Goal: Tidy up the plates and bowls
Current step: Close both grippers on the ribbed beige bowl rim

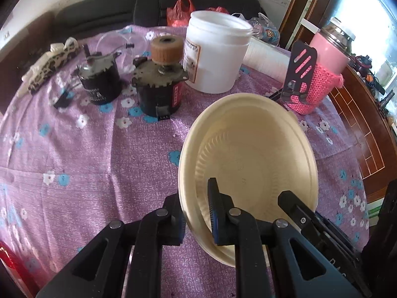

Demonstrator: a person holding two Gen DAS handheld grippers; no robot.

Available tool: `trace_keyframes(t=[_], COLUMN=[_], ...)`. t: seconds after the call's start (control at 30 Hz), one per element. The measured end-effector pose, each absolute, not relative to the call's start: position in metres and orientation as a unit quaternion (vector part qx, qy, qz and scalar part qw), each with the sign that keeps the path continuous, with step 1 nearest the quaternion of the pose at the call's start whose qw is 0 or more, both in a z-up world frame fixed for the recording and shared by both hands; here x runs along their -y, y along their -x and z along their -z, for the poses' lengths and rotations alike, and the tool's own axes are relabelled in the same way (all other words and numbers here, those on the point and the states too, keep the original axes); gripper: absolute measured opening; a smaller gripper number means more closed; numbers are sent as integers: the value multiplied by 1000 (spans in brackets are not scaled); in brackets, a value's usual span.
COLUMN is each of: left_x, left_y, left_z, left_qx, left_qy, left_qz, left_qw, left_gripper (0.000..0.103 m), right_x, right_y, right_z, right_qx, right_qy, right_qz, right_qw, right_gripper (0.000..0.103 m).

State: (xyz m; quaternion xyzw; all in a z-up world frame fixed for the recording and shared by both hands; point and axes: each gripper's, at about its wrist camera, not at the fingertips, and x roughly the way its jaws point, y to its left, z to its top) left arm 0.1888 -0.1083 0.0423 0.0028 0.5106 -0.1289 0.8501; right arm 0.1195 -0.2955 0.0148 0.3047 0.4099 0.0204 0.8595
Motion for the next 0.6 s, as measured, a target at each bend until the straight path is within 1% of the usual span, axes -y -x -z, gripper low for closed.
trace_keyframes(t=[0.6], left_x=[94], left_y=[-156], left_z=[-69], left_qx=[-467], left_qy=[-31], left_qz=[115], left_qw=[876], left_gripper=[16], right_x=[284], right_y=[-115], right_z=[-23], right_qx=[-400], right_qy=[-309], right_qz=[-54], right_qw=[861], right_gripper=[20])
